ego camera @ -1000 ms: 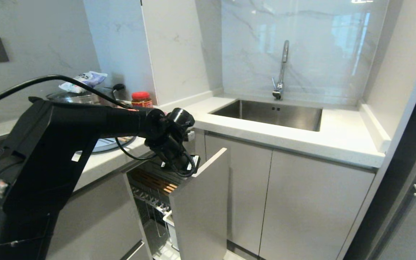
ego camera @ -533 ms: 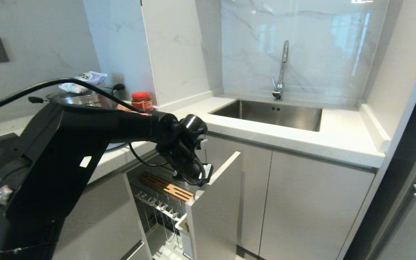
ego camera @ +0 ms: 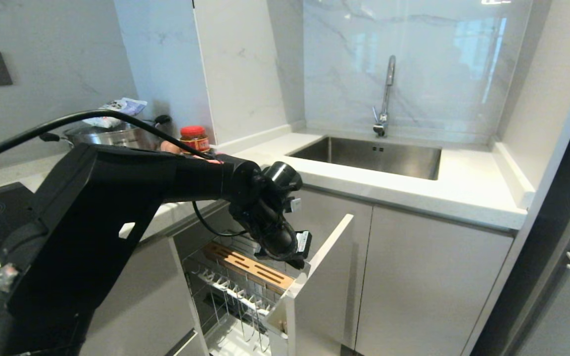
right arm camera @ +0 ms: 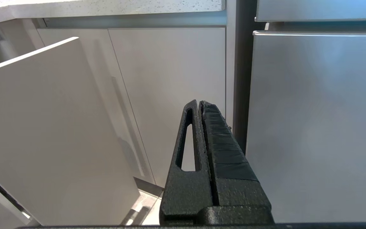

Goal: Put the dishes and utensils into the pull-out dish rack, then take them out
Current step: Open the cupboard

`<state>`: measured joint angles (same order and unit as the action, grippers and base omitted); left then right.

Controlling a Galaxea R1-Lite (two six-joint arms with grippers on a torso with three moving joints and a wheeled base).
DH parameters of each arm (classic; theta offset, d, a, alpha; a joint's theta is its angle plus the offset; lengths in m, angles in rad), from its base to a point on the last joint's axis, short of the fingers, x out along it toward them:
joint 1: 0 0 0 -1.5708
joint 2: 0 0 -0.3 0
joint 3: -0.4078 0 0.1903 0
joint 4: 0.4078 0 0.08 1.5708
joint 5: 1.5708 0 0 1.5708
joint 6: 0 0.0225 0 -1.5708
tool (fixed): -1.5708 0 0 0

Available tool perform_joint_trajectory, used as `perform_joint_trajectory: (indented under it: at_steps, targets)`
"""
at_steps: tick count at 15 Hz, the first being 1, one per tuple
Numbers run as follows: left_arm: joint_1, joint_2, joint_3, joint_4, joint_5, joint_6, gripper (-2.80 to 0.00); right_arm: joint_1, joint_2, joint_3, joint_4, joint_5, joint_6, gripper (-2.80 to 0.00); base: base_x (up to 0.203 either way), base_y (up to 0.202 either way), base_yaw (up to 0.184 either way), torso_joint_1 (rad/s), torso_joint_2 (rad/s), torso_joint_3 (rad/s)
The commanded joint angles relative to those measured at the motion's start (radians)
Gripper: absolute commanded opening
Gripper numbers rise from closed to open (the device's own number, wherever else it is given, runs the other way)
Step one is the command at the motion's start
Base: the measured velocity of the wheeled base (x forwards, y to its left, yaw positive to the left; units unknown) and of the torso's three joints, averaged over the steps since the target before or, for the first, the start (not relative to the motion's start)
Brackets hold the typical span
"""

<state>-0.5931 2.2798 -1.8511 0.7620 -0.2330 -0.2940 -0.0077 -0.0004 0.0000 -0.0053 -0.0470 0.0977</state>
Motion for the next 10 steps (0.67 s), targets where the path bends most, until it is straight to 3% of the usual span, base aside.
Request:
perform_joint_trajectory:
  at_steps: [1, 6, 10]
  targets:
    - [-0.02, 0.0, 0.001, 0.006, -0.036, -0.013, -2.8, 0.0, -0.004, 0.0, -0.001, -0.001, 0.001, -2.8, 0.0, 0.0, 0.0, 0.0, 0.0, 0.0]
    - [-0.056, -0.008, 0.018, 0.008, -0.11, -0.037, -2.8, 0.0, -0.004, 0.0, -0.001, -0.001, 0.001, -2.8, 0.0, 0.0, 0.0, 0.0, 0.0, 0.0]
    - [-0.084, -0.006, 0.028, 0.008, -0.115, -0.055, -2.8, 0.0, -0.004, 0.0, -0.001, -0.001, 0.001, -2.8, 0.0, 0.0, 0.0, 0.0, 0.0, 0.0]
